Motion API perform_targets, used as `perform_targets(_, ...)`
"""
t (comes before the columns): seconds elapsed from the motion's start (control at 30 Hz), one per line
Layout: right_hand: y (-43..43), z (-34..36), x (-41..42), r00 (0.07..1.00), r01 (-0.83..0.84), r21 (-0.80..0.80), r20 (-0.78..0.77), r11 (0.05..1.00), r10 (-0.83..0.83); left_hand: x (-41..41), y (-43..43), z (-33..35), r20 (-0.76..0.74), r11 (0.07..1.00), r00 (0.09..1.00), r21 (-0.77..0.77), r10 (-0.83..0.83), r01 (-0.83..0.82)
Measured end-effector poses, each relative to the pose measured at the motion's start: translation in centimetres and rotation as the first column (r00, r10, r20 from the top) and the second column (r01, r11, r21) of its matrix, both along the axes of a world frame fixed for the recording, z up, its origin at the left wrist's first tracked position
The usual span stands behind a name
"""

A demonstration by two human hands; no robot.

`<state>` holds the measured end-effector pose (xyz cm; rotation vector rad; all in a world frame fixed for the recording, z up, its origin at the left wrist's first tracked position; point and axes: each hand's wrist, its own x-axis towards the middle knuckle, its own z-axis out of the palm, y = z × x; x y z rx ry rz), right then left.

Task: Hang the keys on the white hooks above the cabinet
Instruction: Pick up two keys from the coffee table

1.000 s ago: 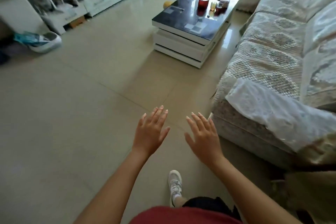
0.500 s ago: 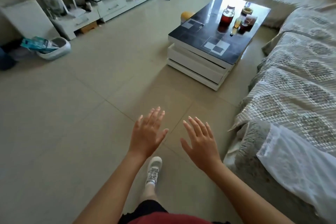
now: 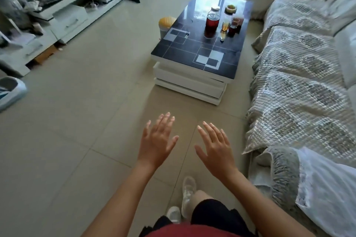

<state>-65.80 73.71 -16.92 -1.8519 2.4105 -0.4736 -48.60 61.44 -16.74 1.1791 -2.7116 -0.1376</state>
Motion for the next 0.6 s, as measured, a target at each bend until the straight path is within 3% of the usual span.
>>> perform_targets(0.6,-32.1,-0.1,-21.9,1.0,0.023,-0.011,-0.021,1.0,-0.023,-20.5,-32.5,0.5,0.005,0.999,1.0,0.036,0.004,-0.004)
